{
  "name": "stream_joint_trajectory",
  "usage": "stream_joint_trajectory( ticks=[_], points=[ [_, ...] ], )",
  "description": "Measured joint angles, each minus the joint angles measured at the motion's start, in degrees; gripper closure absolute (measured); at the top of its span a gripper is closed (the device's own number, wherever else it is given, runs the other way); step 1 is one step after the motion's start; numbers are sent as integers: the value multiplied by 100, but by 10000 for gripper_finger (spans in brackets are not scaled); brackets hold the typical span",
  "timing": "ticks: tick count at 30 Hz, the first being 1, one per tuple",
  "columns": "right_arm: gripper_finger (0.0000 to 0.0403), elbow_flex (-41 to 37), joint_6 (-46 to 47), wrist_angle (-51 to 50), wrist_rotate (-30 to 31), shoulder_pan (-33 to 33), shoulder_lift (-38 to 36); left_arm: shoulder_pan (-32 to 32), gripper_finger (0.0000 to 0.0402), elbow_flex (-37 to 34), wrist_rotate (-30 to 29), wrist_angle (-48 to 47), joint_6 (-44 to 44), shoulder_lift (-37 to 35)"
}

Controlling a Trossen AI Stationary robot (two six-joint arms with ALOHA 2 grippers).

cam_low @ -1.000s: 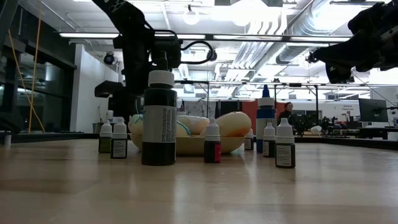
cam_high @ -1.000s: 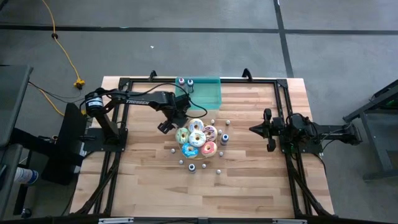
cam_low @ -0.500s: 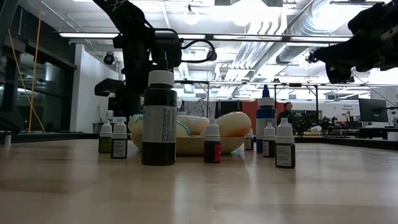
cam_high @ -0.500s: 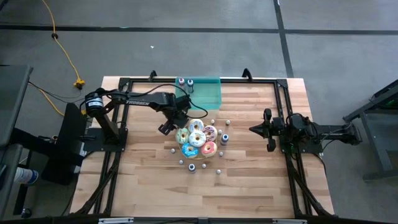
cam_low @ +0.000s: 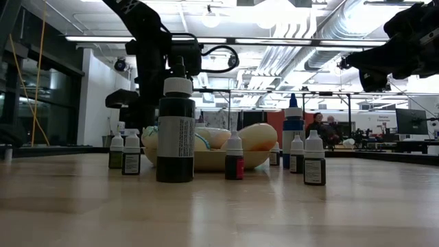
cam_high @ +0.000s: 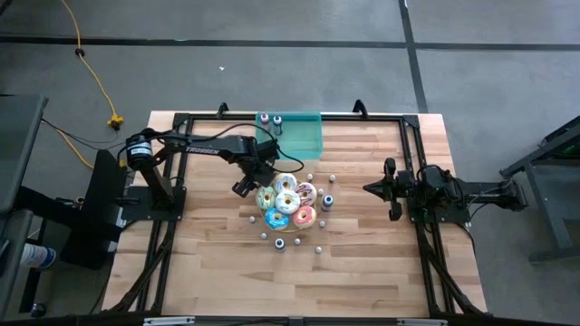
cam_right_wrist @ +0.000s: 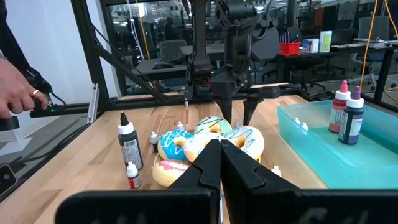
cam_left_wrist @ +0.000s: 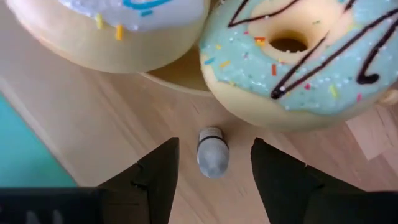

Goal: Pick & Place food coloring
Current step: Put the small purple food coloring bottle into the green container

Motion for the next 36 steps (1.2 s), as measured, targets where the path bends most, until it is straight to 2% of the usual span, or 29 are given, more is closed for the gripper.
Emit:
stream_joint_trajectory(
  ticks=[5,14,23,29,36],
  points=[
    [402,0,0,0,0,0,0,2,229,0,-59,-5,-4,0],
    [402,0,0,0,0,0,0,2,303,0,-74,-18,-52,0],
    [402,0,0,0,0,0,0,2,364,0,-100,-24,-470,-9],
    [402,2,0,0,0,0,0,9,370,108,-145,-255,-984,-5],
    [402,2,0,0,0,1,0,13,369,722,-146,-1066,-1921,-31]
  ],
)
